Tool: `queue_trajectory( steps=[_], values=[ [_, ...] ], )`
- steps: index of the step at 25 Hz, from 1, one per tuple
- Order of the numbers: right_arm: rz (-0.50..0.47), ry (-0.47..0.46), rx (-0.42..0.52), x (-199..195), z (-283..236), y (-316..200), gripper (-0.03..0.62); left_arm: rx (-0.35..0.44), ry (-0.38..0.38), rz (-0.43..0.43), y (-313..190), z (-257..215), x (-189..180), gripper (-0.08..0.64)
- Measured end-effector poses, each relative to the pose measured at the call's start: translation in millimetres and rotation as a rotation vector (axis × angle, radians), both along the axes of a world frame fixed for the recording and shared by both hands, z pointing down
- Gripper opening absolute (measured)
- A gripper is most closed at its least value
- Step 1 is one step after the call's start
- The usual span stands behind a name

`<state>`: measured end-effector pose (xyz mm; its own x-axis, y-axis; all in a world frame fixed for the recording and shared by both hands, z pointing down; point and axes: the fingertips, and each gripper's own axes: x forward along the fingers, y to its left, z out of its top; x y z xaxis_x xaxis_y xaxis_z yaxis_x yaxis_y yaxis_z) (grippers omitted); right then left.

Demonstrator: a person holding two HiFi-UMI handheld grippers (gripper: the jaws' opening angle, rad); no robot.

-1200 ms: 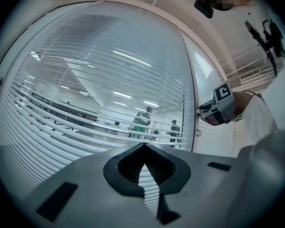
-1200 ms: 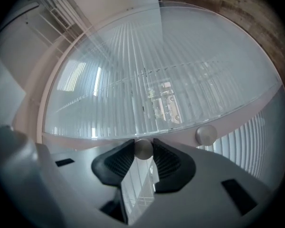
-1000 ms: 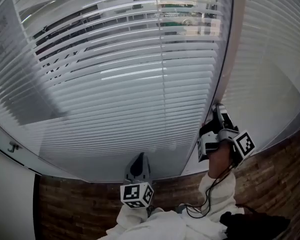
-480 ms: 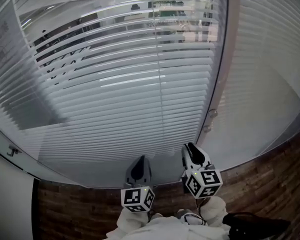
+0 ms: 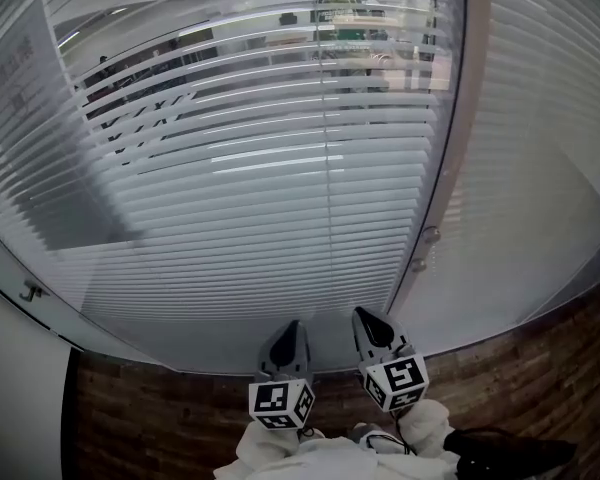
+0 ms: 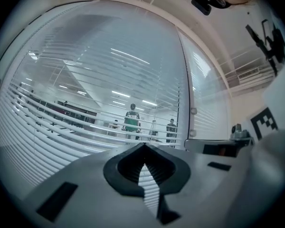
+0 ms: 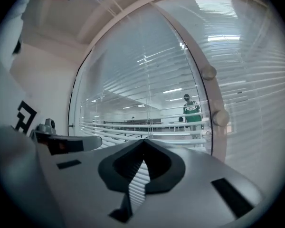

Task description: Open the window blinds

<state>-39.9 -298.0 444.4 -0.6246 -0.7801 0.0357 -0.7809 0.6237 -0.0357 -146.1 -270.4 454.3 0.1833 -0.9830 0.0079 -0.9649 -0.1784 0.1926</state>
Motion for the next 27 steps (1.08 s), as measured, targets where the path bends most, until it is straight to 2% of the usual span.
queue_trajectory(
  steps=[10,14,18,27],
  values=[
    [0.001,0.021,0.060,8.5,-24.7,-2.1,0.011,0.014,-0.001,0.014,-2.3,-13.6,11.5,0.001],
    [-0.041,0.074,0.126,6.1,-43.7,-4.0,0.011,0.020,-0.001,0.013,-1.9,-18.5,14.4,0.000],
    [-0.037,0.097,0.191,8.1,-58.8,0.3,0.011,0.025,-0.006,0.016,-0.6,-23.3,16.3,0.000],
    [-0.027,0.101,0.160,15.0,-42.9,2.9,0.011,0.017,-0.005,0.004,2.8,-16.6,12.7,0.000]
  ],
)
